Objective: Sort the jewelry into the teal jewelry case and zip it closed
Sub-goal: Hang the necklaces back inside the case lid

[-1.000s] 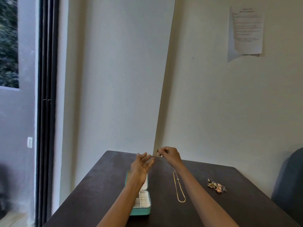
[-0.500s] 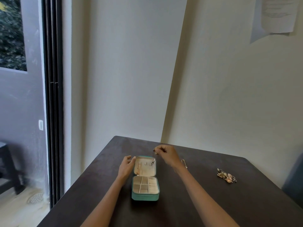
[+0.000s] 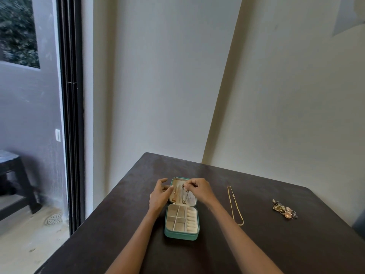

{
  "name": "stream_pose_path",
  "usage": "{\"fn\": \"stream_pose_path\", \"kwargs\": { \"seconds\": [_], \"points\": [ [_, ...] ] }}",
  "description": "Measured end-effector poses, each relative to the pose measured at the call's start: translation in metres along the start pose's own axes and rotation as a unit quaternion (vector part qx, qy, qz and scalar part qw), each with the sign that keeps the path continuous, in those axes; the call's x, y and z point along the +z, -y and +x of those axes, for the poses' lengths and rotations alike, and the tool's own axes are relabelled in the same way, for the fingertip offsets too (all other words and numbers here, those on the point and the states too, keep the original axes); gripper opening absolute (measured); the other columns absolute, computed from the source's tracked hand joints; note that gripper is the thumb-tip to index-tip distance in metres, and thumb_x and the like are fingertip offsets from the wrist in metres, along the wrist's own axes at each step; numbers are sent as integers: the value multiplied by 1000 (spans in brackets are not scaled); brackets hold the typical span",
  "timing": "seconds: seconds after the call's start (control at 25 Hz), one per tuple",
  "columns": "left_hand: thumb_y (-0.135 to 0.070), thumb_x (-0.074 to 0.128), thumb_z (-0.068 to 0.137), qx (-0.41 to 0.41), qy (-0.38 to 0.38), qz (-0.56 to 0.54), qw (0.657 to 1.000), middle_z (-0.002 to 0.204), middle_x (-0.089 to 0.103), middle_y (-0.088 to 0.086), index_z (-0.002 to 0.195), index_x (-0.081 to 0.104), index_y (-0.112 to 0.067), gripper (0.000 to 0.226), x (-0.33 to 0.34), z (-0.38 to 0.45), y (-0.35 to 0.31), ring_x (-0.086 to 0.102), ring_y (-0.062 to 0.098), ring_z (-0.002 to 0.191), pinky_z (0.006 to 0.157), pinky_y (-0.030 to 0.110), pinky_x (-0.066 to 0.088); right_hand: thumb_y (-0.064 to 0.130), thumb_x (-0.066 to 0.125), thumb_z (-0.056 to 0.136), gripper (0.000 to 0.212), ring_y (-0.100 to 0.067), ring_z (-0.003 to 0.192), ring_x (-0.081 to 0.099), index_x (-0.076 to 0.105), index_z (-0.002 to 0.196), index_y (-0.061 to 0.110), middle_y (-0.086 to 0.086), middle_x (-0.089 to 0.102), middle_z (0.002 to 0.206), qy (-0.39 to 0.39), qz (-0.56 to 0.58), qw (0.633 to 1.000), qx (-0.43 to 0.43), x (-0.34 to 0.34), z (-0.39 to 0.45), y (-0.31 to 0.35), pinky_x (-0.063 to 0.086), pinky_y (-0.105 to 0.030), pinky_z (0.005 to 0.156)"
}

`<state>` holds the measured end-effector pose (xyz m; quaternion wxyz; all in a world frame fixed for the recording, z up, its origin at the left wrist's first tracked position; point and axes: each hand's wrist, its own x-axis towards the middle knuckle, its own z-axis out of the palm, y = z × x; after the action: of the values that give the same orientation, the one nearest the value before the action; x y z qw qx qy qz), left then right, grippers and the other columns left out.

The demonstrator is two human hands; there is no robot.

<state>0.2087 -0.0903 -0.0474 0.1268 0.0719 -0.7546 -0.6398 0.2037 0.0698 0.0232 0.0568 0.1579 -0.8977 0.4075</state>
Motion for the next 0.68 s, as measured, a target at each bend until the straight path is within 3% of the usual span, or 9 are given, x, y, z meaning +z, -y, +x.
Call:
{"fn": "stream_pose_path", "kwargs": {
  "seconds": [0.12,0.28,0.44,0.56,0.68],
  "points": [
    [-24,63,87,22,3,-28,999,93,68,-7,125,49,-20,41,0,-1,-1,67,11,88,89,42,53,28,59,90,18,-8,82,65,74,84,19,6,73,83,-19,-108,994,-3,4,8,4,46,-25,70],
    [-18,65,87,45,2,-54,998,95,68,-1,123,51,-18,38,-1,-1,1,68,11,86,80,33,57,33,52,94,24,-10,88,62,73,93,20,7,67,96,-86,-251,962,-64,9,14,3,39,-21,67],
    [-15,64,87,57,13,-68,996,98,69,2,123,53,-20,38,-1,-1,2,68,12,88,74,26,57,34,48,97,27,-9,78,62,71,93,21,6,62,93,-106,-332,929,-125,15,19,-9,41,-16,60],
    [-14,64,87,62,20,-85,994,99,69,2,120,55,-22,36,-2,-2,1,69,11,88,72,24,57,29,74,79,12,-5,54,56,70,70,23,9,59,70,-124,-380,898,-184,16,23,-17,43,-12,46],
    [-13,64,87,64,25,-101,993,99,70,2,118,57,-24,34,-2,-3,1,69,11,88,72,25,57,25,87,63,24,-2,43,49,64,57,25,11,54,60,-137,-405,876,-225,16,25,-20,39,-10,38]
  ]
}}
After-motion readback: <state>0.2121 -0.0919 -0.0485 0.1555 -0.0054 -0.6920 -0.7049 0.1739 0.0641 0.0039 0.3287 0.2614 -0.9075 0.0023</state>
